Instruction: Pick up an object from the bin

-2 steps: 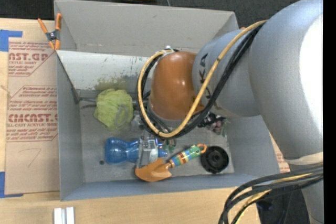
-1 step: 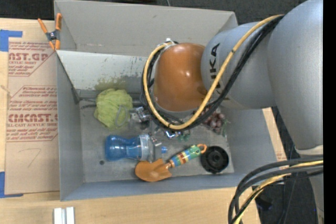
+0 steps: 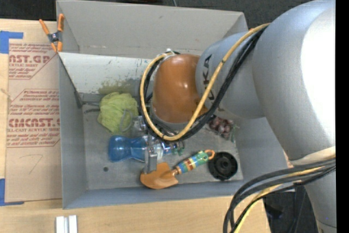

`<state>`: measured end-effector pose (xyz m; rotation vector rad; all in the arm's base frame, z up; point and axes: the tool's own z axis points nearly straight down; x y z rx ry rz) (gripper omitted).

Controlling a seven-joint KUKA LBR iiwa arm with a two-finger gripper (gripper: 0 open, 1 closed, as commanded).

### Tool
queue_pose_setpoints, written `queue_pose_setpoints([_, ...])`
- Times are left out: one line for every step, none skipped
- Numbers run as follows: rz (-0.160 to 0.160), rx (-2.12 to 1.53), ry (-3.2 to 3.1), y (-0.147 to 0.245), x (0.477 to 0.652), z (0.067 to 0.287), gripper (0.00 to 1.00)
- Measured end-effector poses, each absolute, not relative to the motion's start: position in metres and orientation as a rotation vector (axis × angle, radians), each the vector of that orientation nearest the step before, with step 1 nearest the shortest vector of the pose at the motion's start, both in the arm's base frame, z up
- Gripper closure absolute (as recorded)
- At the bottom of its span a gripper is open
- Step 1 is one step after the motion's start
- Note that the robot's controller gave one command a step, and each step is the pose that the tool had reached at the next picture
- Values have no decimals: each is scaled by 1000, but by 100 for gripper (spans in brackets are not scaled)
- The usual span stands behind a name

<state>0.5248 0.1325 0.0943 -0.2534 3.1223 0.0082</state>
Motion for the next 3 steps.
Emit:
queue_pose_setpoints([2,-605,3064,119,530,108,100])
queue_pose_setpoints([3,-605,3065,119,530,107,100])
queue_pose_setpoints([3,-629,3057,120,528,102,100])
